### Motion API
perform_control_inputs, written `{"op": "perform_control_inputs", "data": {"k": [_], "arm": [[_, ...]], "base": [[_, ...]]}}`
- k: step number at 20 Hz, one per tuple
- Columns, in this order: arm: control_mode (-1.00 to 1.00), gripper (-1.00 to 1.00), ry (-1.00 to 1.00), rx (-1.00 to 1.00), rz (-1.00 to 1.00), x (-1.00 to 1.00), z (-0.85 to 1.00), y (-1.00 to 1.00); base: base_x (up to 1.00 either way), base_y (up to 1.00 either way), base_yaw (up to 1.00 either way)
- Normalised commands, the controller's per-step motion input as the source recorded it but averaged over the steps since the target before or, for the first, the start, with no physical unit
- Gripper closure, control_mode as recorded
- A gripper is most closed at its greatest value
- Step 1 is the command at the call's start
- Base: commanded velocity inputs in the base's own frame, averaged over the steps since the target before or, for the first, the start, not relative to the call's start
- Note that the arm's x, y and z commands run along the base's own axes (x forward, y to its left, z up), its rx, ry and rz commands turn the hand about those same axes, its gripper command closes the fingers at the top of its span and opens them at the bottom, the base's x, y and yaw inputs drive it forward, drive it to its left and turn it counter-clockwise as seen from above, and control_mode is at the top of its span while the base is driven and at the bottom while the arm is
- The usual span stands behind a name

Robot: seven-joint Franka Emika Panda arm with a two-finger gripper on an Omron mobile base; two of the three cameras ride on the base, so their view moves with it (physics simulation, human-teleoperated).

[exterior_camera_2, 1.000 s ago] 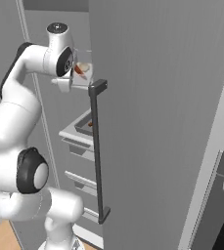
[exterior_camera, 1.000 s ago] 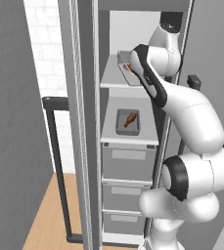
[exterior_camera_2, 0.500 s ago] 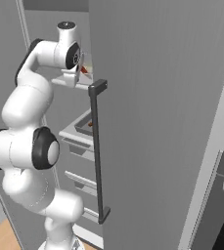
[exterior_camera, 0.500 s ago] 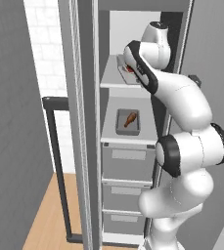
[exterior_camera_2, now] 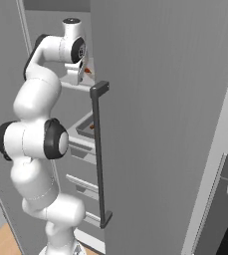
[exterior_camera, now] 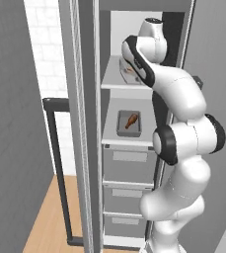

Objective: Take the meat container that has the chicken drumstick and place it on the second highest rack of the freezer. Then take the vegetable container that has the carrot and garlic and place it on the highest rack of the freezer.

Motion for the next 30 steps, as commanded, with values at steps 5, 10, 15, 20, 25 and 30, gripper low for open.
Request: {"op": "perform_control_inputs", "data": {"k": [5,10,15,20,25,30], "arm": [[-1.00,1.00,-0.01,-0.07,-0.06,0.00,-0.53,0.00],[-1.00,1.00,-0.11,-0.07,-0.05,0.01,-0.47,0.00],[-1.00,1.00,-0.03,-0.01,-0.05,0.37,-0.04,-0.07],[-1.00,1.00,-0.05,-0.01,-0.04,0.42,-0.01,-0.04],[-1.00,1.00,-0.08,-0.01,-0.03,0.04,-0.18,0.00],[-1.00,-1.00,0.00,0.00,-0.03,0.00,0.00,0.00]], "base": [[0.00,0.00,0.00],[0.00,0.00,0.00],[0.00,0.00,0.00],[0.00,0.00,0.00],[0.00,0.00,0.00],[0.00,0.00,0.00]]}}
